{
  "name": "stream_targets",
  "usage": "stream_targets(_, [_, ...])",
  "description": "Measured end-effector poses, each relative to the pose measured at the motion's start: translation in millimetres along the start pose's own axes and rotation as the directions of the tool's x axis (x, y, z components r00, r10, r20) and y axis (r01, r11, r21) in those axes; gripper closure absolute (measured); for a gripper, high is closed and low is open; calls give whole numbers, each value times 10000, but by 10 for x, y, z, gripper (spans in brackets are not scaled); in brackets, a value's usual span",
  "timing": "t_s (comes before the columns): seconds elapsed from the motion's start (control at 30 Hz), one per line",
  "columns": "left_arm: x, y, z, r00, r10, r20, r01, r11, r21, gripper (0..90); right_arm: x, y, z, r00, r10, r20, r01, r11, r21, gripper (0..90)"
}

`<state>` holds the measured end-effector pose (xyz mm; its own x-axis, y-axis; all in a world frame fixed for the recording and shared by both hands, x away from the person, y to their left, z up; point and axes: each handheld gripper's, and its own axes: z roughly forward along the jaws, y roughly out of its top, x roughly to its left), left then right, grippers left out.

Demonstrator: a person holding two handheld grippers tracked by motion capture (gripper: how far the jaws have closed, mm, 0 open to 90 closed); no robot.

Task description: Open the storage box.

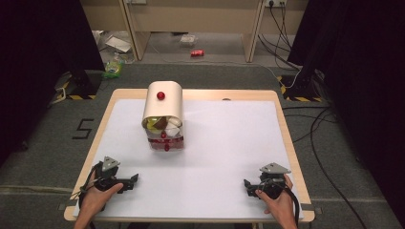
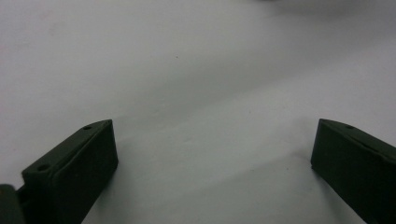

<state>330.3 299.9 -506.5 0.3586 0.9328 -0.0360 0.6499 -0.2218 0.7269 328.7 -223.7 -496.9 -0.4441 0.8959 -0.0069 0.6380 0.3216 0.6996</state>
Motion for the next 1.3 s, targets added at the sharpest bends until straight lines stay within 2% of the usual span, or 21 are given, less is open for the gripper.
stream_targets(0.27, [6,-1,-11,10000,-86,11,86,9999,-60,9,-2,0,1,10000,-10,-1,10,10000,-2,34])
stream_targets(0.33, [10,-4,-21,9998,-165,-58,164,9997,-155,33,-3,0,2,10000,-21,0,21,10000,-6,34])
stream_targets(0.43, [21,-10,-41,9997,-245,52,247,9992,-329,101,-4,1,3,10000,-22,-7,22,10000,-4,33])
stream_targets(0.47, [24,-11,-52,9997,-172,153,179,9989,-430,101,-4,1,3,10000,-22,-7,22,10000,-4,33])
stream_targets(0.5, [17,-11,-60,9998,-159,124,164,9987,-478,160,-2,0,2,10000,-5,-2,5,10000,2,34])
stream_targets(0.7, [-121,39,-137,9993,197,315,-170,9962,-858,152,-3,0,2,10000,-18,1,18,10000,-11,34])
stream_targets(0.73, [-184,75,-165,9967,5,817,87,9936,-1122,151,-3,0,2,10000,-22,2,22,10000,-8,34])
stream_targets(0.77, [-184,75,-165,9967,5,817,87,9936,-1122,150,-3,0,2,10000,-22,2,22,10000,-8,34])
stream_targets(0.8, [-224,97,-178,9950,57,998,66,9925,-1223,152,-3,0,2,10000,-21,4,21,10000,-6,34])
stream_targets(0.87, [-308,137,-222,9939,399,1030,-248,9893,-1439,151,-3,-1,2,10000,-24,4,24,10000,-9,34])
stream_targets(0.93, [-352,168,-270,9927,447,1124,-257,9860,-1650,151,-2,0,2,10000,-9,4,9,10000,0,34])
stream_targets(1.0, [-397,222,-346,9922,511,1136,-275,9794,-2002,150,-3,0,3,10000,-22,2,22,10000,-6,34])
stream_targets(1.03, [-397,222,-346,9922,511,1136,-275,9794,-2002,150,-3,0,3,10000,-22,2,22,10000,-6,34])
stream_targets(1.07, [-426,261,-390,9921,561,1119,-302,9748,-2211,150,-4,0,3,10000,-27,-5,27,10000,-6,33])
stream_targets(1.1, [-426,261,-390,9921,561,1119,-302,9748,-2211,150,-5,0,3,10000,-29,-2,29,10000,-6,33])
stream_targets(1.13, [-459,305,-423,9912,635,1165,-339,9702,-2399,150,-4,0,3,10000,-28,-5,28,10000,-6,33])
stream_targets(1.17, [-459,305,-423,9912,635,1165,-339,9702,-2399,150,-4,0,3,10000,-28,-5,28,10000,-6,33])
stream_targets(1.2, [-489,347,-441,9882,681,1372,-318,9674,-2511,150,-4,0,4,10000,-26,-4,26,10000,-6,33])
stream_targets(1.3, [-529,387,-460,9871,745,1420,-350,9642,-2628,150,-4,0,3,10000,-25,-4,25,10000,-5,33])
